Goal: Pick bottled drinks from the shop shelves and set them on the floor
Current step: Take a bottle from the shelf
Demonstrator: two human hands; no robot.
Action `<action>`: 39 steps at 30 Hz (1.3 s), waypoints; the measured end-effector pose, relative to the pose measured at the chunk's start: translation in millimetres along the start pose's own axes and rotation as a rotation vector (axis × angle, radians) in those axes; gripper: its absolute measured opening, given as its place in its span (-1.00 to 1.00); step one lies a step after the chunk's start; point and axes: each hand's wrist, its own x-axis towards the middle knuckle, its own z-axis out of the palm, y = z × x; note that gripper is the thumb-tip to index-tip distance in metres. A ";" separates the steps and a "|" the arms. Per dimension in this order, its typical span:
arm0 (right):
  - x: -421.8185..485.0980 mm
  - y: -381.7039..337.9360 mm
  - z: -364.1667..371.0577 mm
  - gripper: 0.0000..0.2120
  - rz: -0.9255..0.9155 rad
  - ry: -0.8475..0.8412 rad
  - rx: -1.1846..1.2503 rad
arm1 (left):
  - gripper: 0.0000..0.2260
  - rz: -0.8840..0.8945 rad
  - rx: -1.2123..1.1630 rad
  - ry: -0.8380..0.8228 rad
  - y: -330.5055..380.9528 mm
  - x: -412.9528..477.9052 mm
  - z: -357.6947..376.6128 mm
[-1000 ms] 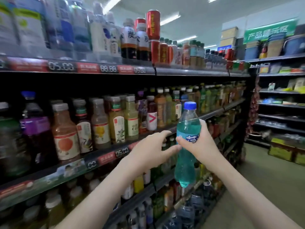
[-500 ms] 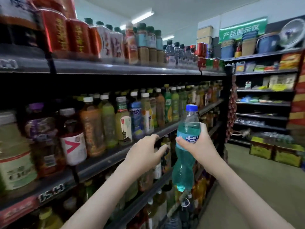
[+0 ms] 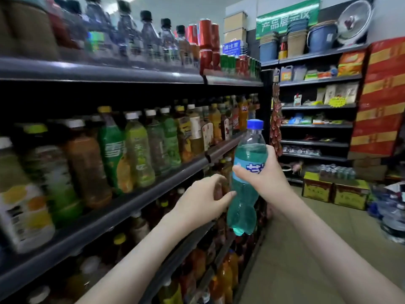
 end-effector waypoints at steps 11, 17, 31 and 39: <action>252.9 139.0 -109.2 -0.48 0.011 -0.091 0.033 | -0.58 -0.159 0.103 0.151 -1.7 262.8 115.1; 377.0 214.5 -116.2 -0.42 -0.074 -0.125 0.078 | -0.55 -0.205 0.190 0.361 -32.5 389.7 157.6; 646.5 321.8 -143.0 -0.45 -0.291 -0.201 0.293 | -0.47 -0.392 0.448 0.529 -76.5 625.8 230.7; 770.3 392.8 -161.7 -0.47 -0.311 -0.367 0.349 | -0.49 -0.494 0.460 0.648 -76.6 731.5 279.6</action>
